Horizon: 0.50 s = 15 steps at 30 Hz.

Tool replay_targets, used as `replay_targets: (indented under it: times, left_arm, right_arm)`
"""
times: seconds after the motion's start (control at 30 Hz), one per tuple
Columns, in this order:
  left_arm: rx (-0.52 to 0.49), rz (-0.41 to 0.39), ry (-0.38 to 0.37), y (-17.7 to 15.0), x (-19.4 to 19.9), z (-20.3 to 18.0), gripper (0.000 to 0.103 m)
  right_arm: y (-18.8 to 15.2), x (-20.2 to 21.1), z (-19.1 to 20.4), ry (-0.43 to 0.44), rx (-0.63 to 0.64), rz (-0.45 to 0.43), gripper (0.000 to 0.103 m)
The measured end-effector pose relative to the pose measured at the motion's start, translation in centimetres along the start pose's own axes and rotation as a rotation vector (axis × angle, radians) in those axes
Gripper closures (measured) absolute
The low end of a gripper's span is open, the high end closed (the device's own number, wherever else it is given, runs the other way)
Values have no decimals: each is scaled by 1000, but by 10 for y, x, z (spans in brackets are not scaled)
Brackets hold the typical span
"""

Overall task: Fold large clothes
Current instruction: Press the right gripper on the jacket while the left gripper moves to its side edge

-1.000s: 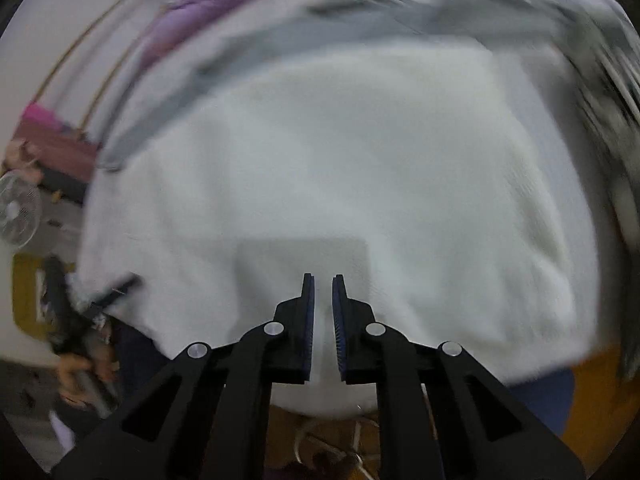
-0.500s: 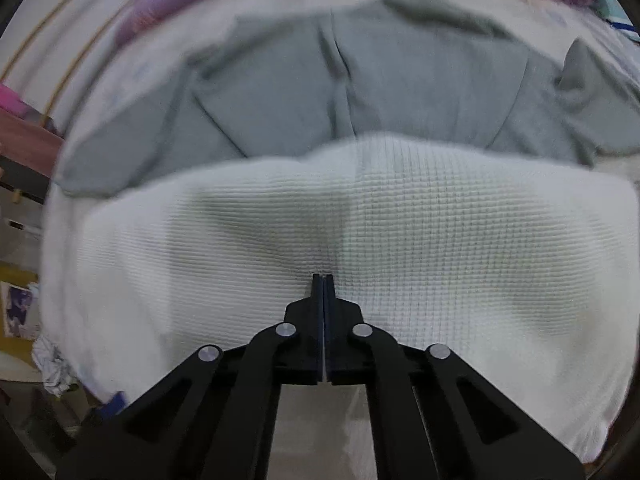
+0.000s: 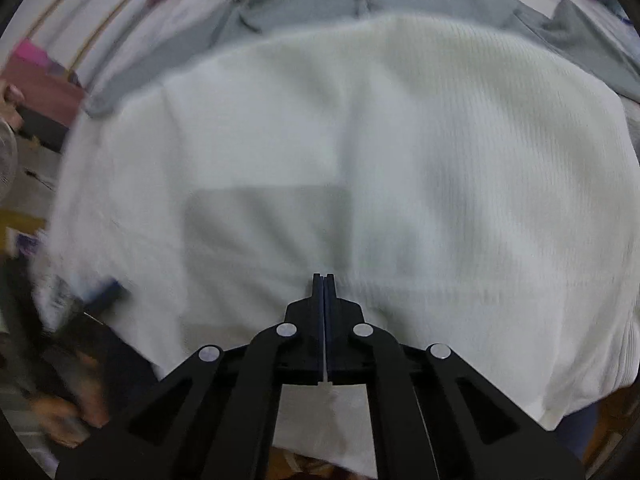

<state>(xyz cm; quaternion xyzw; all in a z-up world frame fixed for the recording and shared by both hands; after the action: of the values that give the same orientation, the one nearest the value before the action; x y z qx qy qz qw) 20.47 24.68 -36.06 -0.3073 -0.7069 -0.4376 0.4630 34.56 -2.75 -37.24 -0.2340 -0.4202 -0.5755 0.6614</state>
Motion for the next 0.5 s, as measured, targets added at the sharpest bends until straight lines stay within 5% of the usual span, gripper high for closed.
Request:
replay_targets:
  times: [0.2, 0.5]
  left_arm:
    - [118, 40, -49, -6, 9, 14, 13]
    - [218, 82, -68, -29, 4, 34, 13]
  right_arm:
    - [-2, -5, -34, 140, -132, -44, 103]
    - [-41, -2, -31, 139, -135, -30, 103]
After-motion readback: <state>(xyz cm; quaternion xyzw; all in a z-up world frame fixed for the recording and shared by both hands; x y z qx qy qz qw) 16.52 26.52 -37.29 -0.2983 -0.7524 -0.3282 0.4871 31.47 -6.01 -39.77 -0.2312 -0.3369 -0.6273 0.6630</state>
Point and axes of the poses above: each gripper's, at about its wrist camera, not at the fingertips, and x roughly against the way its jaws point, z to its left, y to its top, the point moved 4 cm from there along -x, roughly the way its jaws point, and after that the axes turned 15 degrees about y, right-handed, at the moved point
